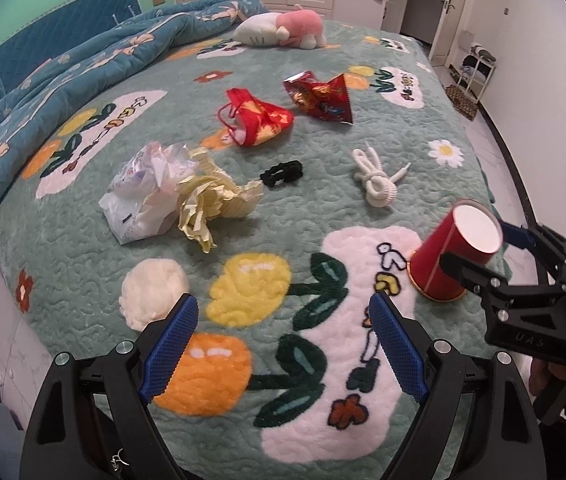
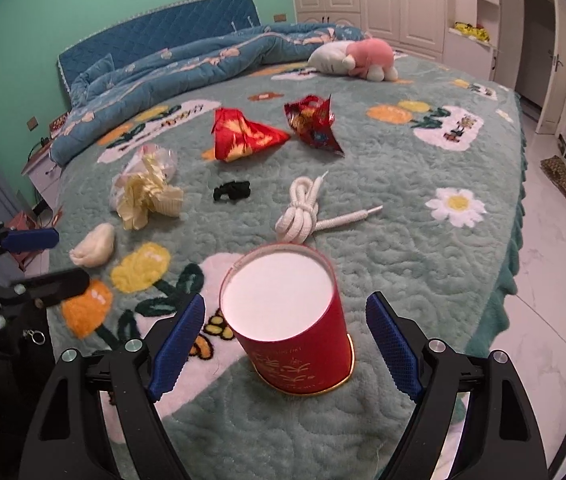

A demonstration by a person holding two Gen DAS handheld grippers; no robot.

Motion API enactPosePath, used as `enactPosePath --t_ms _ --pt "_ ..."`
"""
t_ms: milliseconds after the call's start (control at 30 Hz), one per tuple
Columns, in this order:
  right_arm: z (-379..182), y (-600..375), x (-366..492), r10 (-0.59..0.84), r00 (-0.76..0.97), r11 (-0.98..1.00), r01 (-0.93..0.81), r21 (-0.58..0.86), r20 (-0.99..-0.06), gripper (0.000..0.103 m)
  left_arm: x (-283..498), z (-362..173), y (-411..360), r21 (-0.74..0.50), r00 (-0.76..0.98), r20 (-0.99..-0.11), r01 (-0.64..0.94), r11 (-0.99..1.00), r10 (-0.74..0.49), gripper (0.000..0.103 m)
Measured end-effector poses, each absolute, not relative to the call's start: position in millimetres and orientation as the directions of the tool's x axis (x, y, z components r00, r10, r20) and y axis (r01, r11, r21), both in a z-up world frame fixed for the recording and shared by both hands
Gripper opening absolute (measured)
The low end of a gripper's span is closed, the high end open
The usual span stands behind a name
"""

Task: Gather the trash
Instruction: 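Grasp the red paper cup with the right gripper, then grasp the white cotton ball with the left gripper while the right holds the cup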

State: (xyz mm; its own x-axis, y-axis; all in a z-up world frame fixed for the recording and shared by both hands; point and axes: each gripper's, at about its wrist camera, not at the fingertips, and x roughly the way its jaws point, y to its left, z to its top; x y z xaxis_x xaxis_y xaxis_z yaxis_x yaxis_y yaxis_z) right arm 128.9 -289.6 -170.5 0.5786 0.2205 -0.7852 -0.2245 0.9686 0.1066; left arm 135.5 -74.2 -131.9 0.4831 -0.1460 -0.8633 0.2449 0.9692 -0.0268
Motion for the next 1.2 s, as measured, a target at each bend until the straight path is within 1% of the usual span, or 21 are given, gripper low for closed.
enactPosePath --t_ms 33,133,200,300,700,933,1200 --pt "-173 -289 129 0.218 0.573 0.968 -0.227 0.102 -0.79 0.059 137 -133 -72 -0.03 0.482 -0.864 0.24 0.97 -0.145 0.087" --pt "-177 -287 130 0.215 0.563 0.967 -0.239 0.091 -0.798 0.057 139 -134 -68 -0.031 0.48 -0.866 0.226 0.974 -0.139 0.087" --pt "-174 -286 129 0.226 0.567 0.965 -0.243 0.101 -0.792 0.056 140 -134 -64 -0.036 0.479 -0.867 0.218 0.975 -0.139 0.087" --pt "-163 -283 128 0.275 0.573 0.955 -0.252 0.153 -0.772 0.056 141 -135 -57 -0.045 0.478 -0.867 0.204 0.978 -0.14 0.087" --pt "-132 -226 135 0.362 0.576 0.918 -0.355 0.175 -0.733 0.057 156 -142 -7 -0.062 0.484 -0.869 0.103 0.993 -0.104 0.087" --pt "-131 -196 149 0.388 0.555 0.903 -0.389 0.182 -0.735 0.057 171 -161 17 -0.078 0.453 -0.886 0.074 0.994 -0.104 0.087" --pt "-137 -186 161 0.383 0.54 0.904 -0.386 0.184 -0.749 0.057 191 -187 28 -0.101 0.404 -0.907 0.067 0.993 -0.12 0.087"
